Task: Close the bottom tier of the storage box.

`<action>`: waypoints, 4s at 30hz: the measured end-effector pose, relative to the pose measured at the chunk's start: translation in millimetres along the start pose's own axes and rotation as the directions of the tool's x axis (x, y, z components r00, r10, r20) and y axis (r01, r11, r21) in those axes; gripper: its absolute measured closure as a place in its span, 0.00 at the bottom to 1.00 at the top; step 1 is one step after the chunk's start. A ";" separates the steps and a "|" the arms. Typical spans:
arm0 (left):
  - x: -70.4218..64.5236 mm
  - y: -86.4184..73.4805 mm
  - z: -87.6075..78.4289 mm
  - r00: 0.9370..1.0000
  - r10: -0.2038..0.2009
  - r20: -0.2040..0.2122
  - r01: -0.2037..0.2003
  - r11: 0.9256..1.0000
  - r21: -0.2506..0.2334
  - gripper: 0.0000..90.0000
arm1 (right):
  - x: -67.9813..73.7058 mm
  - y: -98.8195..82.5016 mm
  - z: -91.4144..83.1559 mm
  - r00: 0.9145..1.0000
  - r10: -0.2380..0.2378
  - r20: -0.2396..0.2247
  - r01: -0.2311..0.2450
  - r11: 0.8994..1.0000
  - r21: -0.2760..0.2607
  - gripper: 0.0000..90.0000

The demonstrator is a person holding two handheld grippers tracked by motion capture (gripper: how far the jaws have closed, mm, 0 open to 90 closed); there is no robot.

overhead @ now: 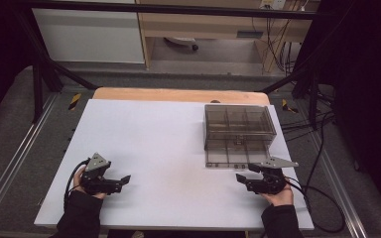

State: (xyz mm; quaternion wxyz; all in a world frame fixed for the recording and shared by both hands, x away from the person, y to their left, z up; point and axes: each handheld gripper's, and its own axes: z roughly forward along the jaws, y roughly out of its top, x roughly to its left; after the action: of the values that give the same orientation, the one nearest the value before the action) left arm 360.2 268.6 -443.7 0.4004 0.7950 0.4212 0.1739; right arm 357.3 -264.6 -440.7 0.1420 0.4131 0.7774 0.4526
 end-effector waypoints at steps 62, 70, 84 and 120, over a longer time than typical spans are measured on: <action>2.9 -1.0 -1.7 1.000 -0.018 0.006 0.018 1.000 -0.006 0.06 | -13.5 -2.9 17.0 0.984 0.008 0.178 -0.021 0.997 0.070 1.00; 3.1 -1.0 -2.1 1.000 -0.017 0.002 0.017 1.000 -0.007 0.06 | -13.1 -1.9 18.8 0.984 0.003 0.180 -0.015 0.998 0.067 1.00; 3.5 -1.1 -1.4 1.000 -0.018 0.008 0.018 1.000 -0.005 0.06 | -14.9 1.8 22.4 0.982 0.008 0.191 -0.019 0.998 0.054 1.00; 3.6 -0.9 -1.4 1.000 -0.015 0.000 0.015 1.000 0.000 0.05 | -21.4 8.7 30.3 0.976 0.000 0.216 -0.011 0.999 0.049 1.00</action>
State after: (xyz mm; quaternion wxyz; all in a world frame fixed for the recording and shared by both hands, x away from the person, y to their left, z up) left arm 361.0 272.5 -443.8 0.4018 0.7917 0.4272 0.1711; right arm 393.0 -261.2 -453.5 0.2141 0.4653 0.7673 0.3859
